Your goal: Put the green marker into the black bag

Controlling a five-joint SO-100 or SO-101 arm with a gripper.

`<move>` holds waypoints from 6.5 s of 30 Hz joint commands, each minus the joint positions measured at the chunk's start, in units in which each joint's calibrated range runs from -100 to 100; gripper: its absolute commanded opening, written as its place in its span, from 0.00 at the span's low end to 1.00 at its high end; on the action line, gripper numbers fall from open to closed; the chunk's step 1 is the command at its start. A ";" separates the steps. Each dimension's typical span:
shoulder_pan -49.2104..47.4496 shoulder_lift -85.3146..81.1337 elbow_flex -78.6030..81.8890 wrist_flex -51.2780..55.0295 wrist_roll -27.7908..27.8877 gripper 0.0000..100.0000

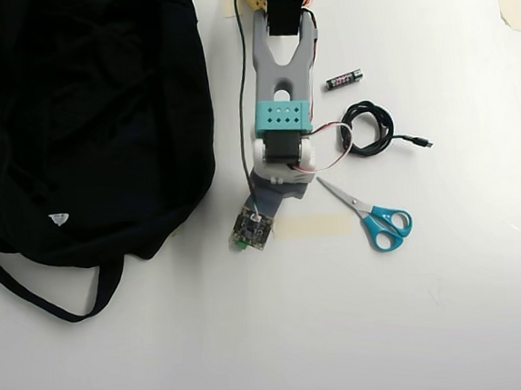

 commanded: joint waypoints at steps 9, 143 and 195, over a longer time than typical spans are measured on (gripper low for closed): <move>-0.70 0.68 0.77 0.55 -0.23 0.02; 43.05 -62.47 40.49 -5.82 8.68 0.02; 1.62 -65.54 30.78 6.24 9.26 0.02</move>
